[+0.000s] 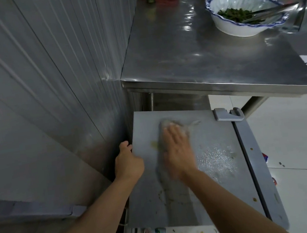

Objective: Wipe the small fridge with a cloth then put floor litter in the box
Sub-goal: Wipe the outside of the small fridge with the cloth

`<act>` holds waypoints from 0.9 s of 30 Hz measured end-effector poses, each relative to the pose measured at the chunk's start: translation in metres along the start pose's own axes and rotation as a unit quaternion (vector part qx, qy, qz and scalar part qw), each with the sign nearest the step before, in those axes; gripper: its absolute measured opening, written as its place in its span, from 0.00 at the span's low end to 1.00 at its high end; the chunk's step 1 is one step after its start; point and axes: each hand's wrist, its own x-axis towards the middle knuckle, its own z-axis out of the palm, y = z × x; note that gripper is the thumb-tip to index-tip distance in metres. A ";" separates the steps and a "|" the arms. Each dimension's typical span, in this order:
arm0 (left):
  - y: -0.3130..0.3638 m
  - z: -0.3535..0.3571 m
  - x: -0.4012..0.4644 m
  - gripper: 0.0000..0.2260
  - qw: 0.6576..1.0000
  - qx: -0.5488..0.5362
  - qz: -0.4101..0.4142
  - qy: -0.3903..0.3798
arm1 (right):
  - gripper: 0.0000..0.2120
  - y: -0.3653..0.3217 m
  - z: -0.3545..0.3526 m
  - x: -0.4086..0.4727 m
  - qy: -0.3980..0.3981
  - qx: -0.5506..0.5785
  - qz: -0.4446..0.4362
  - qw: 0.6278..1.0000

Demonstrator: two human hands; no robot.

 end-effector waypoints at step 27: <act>-0.006 0.008 0.007 0.26 0.997 0.019 0.011 0.067 | 0.28 -0.043 0.001 0.089 -0.052 -0.013 -0.118 0.992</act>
